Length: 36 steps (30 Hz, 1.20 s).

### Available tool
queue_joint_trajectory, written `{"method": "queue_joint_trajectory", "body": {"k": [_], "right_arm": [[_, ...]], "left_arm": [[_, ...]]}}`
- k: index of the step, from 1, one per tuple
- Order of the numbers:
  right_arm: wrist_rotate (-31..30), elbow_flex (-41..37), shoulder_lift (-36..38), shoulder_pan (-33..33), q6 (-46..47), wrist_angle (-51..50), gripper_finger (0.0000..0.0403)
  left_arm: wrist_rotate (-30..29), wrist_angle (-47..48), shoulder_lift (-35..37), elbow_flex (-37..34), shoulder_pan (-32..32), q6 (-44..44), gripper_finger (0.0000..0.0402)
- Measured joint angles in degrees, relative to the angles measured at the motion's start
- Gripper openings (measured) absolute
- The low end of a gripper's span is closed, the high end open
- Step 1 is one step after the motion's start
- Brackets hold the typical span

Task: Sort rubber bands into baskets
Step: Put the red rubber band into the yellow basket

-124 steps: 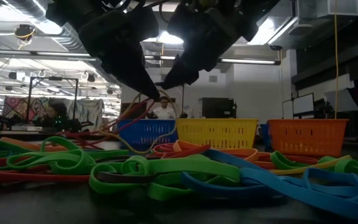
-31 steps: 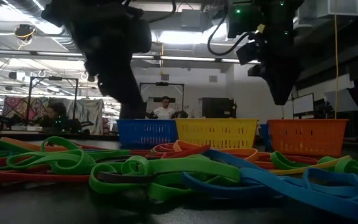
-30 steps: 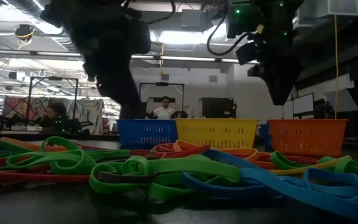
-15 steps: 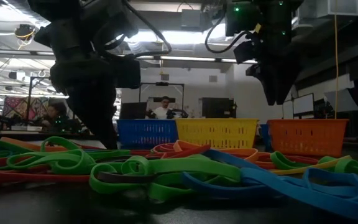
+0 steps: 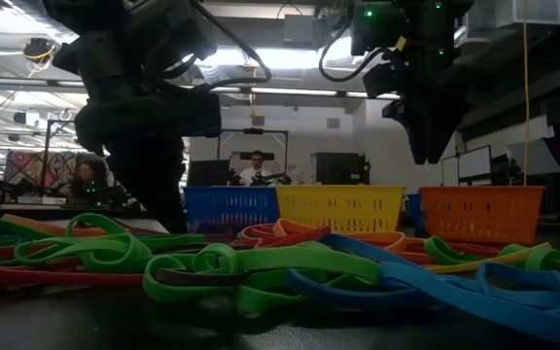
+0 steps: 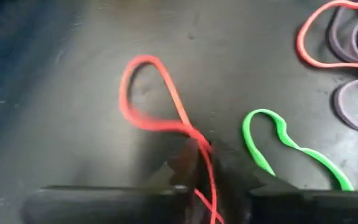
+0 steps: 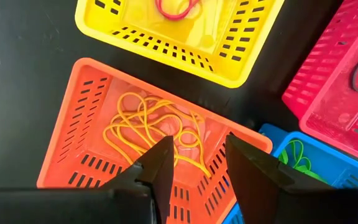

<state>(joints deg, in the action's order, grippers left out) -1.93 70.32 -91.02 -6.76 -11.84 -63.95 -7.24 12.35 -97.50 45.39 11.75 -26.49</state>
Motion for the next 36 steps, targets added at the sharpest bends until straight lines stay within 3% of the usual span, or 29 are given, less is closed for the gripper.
{"method": "queue_joint_trajectory", "body": {"k": [3, 36], "right_arm": [[-0.02, 0.0, 0.0, 0.0, 0.0, 0.01, 0.0145], [0.0, 0.04, -0.04, 0.02, 0.02, 4.42, 0.0145]], "left_arm": [[0.1, -0.49, -0.01, -0.02, 0.33, 0.18, 0.0006], [0.71, -4.48, -0.26, 13.27, -6.2, 17.19, 0.0]]}}
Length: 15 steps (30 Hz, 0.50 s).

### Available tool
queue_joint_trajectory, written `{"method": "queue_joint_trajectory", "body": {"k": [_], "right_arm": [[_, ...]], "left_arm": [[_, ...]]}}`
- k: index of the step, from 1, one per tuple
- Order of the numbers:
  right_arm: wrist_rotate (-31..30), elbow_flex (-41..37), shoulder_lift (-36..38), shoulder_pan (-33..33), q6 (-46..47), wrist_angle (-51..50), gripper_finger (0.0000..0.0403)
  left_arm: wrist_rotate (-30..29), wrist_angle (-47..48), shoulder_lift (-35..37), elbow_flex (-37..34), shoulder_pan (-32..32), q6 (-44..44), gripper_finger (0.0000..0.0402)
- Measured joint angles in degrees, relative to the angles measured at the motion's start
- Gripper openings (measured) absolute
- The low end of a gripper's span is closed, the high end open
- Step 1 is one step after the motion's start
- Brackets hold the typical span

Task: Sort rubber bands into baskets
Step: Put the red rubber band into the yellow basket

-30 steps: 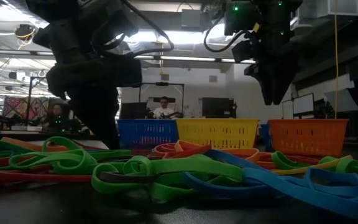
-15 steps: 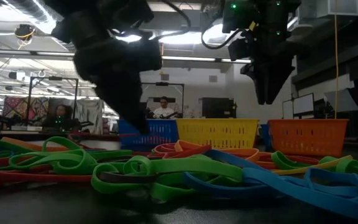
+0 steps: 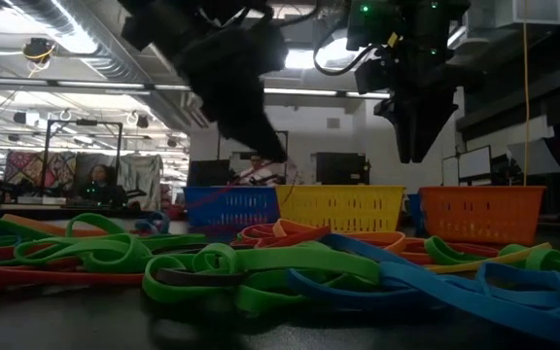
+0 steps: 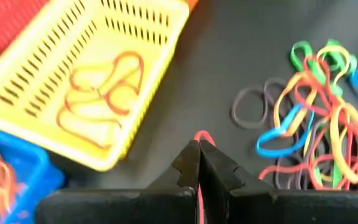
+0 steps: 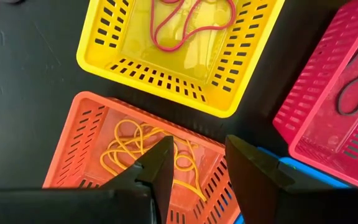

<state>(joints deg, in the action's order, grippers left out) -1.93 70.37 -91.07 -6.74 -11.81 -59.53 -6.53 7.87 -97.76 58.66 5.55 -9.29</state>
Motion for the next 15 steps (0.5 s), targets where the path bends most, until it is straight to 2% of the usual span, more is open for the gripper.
{"method": "queue_joint_trajectory", "body": {"k": [10, 15], "right_arm": [[0.0, 0.0, 0.0, 0.0, 0.0, 0.87, 0.0145], [0.0, 0.0, 0.0, 0.0, -0.01, 2.65, 0.0145]], "left_arm": [[-0.05, -0.1, 0.09, 6.69, -2.05, 6.59, 0.0], [-0.12, -4.08, 0.09, 8.54, -3.32, 10.08, 0.0]]}}
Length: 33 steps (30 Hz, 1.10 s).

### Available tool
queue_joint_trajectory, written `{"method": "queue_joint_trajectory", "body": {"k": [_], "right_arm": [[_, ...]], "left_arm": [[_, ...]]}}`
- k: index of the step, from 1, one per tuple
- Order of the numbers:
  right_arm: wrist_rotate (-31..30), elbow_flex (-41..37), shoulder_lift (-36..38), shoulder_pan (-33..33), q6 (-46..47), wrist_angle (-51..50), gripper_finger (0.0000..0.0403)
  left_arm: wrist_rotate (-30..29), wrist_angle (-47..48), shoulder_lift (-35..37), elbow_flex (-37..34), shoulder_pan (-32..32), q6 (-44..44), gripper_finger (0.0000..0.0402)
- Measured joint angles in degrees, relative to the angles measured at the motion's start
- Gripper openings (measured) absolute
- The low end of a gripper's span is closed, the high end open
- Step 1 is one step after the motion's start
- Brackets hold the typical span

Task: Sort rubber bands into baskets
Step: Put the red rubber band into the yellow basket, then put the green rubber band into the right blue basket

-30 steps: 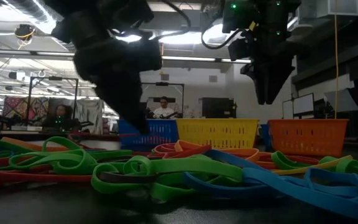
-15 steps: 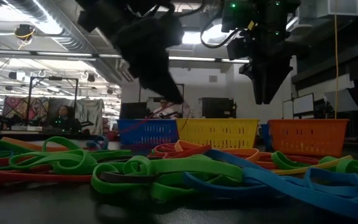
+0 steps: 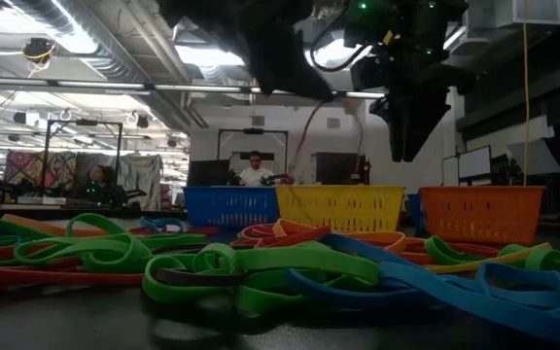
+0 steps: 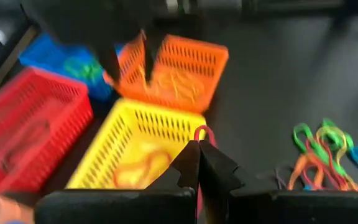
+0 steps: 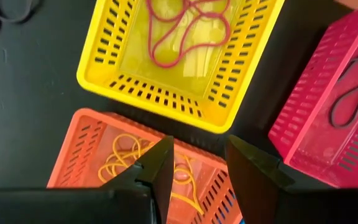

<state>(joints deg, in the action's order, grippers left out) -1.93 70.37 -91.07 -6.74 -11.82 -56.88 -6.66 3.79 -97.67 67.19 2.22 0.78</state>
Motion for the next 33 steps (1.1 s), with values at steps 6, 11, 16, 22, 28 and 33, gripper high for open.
{"method": "queue_joint_trajectory", "body": {"k": [6, 11, 16, 22, 28, 33], "right_arm": [[0.0, 0.0, 0.0, 0.0, 0.01, 0.28, 0.0145], [2.8, 0.0, 0.0, -0.01, 0.04, 0.28, 0.0145], [10.72, 0.0, 0.0, -0.02, 0.08, 0.26, 0.0145], [19.27, 0.0, 0.0, 0.02, 1.9, 0.24, 0.0145], [24.46, 0.0, 0.0, 1.32, 8.34, 0.19, 0.0145], [24.5, 0.0, 0.0, 6.36, 8.6, 0.21, 0.0145]], "left_arm": [[0.0, -5.75, 0.02, 0.81, -2.52, 3.91, 0.0], [-0.02, -7.41, 0.07, 0.81, -5.34, 3.98, 0.0], [-0.02, -5.28, 0.07, 0.79, -7.18, 2.77, 0.0001], [-0.02, -2.39, 0.07, 0.75, -7.83, 3.83, 0.0022], [0.0, -2.25, 0.07, 0.75, -7.92, 3.96, 0.0062], [0.0, -2.27, 0.07, 0.75, -7.9, 4.06, 0.0094]]}}
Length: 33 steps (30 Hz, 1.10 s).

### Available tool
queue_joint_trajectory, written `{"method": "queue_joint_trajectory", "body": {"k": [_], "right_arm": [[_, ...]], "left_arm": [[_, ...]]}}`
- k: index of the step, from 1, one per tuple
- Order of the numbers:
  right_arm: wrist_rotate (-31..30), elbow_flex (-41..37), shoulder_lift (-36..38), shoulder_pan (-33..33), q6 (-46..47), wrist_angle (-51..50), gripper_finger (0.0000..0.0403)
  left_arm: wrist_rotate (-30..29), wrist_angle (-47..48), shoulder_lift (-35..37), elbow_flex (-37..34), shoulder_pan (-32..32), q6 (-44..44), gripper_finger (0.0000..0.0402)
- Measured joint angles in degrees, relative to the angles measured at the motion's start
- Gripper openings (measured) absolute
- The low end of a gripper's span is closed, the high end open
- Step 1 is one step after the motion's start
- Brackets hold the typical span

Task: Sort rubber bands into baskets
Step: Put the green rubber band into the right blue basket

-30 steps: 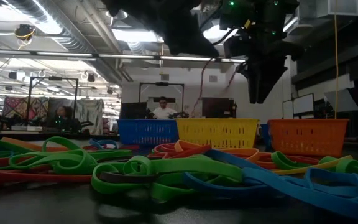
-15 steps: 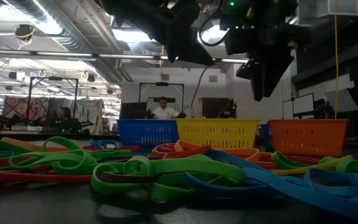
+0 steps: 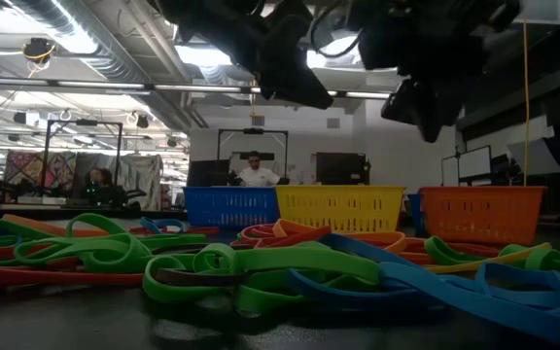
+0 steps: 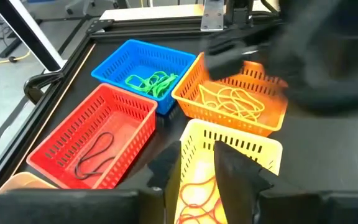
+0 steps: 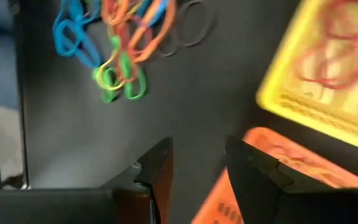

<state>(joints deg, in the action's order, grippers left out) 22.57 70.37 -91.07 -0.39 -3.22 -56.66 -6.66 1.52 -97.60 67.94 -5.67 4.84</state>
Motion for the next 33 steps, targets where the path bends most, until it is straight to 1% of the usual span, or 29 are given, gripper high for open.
{"method": "queue_joint_trajectory", "body": {"k": [3, 8, 14, 19, 23, 27, 30, 33], "right_arm": [[-0.77, 0.0, 0.0, 3.8, 0.01, 0.02, 0.0145], [-4.88, 0.0, 0.0, 10.88, 0.46, 1.0, 0.0145], [-11.16, -0.33, 0.0, 18.74, 7.51, 6.71, 0.0145], [-14.85, -3.68, 0.0, 23.92, 13.18, 13.39, 0.0145], [-16.01, -7.77, 0.0, 26.97, 16.39, 20.03, 0.0145], [-16.43, -11.51, 0.0, 29.13, 16.77, 28.4, 0.0145], [-18.44, -13.94, 0.0, 30.23, 16.88, 33.62, 0.0145], [-21.01, -15.87, 0.0, 30.54, 16.9, 34.77, 0.0145]], "left_arm": [[0.0, -0.02, 0.0, 0.0, 0.0, -0.13, 0.0105], [0.02, 0.0, 0.0, -0.02, 0.0, -0.24, 0.0109], [0.02, 1.16, -0.02, -0.02, 0.0, -0.28, 0.0109], [0.02, 2.68, -0.02, -0.04, 0.01, -0.28, 0.0109], [0.04, 3.91, -0.07, -0.05, 0.02, -0.31, 0.0109], [0.04, 4.29, -0.07, -0.07, 0.0, -0.35, 0.0109], [0.04, 4.3, -0.07, -0.07, 0.01, -0.35, 0.0109], [0.04, 4.28, -0.07, -0.07, 0.0, -0.35, 0.0109]]}}
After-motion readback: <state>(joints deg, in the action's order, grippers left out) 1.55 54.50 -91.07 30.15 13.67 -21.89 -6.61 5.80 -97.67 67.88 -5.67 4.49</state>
